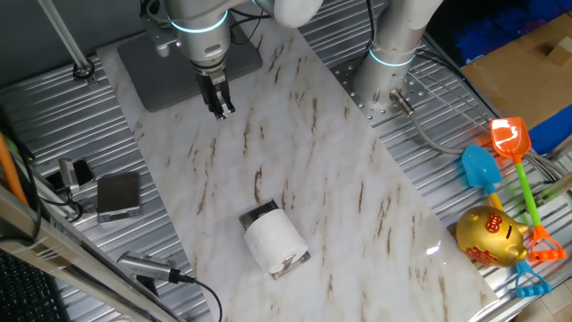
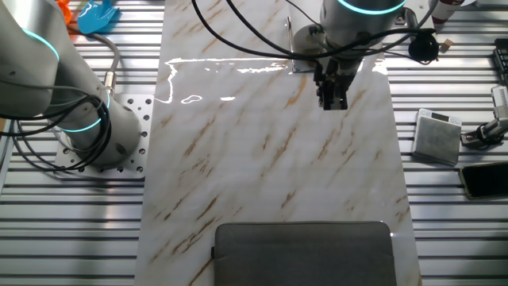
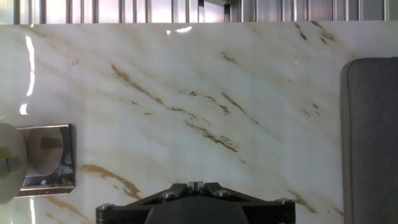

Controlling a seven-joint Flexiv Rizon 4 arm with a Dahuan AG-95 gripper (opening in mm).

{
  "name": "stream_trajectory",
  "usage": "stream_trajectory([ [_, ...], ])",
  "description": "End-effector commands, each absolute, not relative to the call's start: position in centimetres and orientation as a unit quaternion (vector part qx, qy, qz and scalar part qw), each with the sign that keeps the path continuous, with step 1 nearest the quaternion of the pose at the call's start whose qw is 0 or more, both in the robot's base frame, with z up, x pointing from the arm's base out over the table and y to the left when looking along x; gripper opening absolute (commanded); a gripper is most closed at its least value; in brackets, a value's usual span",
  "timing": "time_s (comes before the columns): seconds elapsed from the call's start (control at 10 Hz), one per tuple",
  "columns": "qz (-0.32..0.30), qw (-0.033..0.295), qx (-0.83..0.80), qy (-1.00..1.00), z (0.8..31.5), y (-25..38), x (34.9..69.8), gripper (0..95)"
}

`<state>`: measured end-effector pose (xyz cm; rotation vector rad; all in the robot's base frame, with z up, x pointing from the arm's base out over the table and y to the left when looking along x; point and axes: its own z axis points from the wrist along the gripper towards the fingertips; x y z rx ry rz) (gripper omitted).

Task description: Take the roll of paper down from the shelf

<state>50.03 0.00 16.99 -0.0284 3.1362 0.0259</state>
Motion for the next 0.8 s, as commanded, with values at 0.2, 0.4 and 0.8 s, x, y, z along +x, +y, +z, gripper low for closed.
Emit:
stream_trajectory([
  [0.2,0.007,0.004,-0.031,0.999,17.03,0.01,49.88,0.0],
  [0.4,0.006,-0.001,-0.043,0.999,16.91,0.03,49.42,0.0],
  [0.8,0.009,0.002,-0.168,0.986,16.81,0.07,49.20,0.0],
])
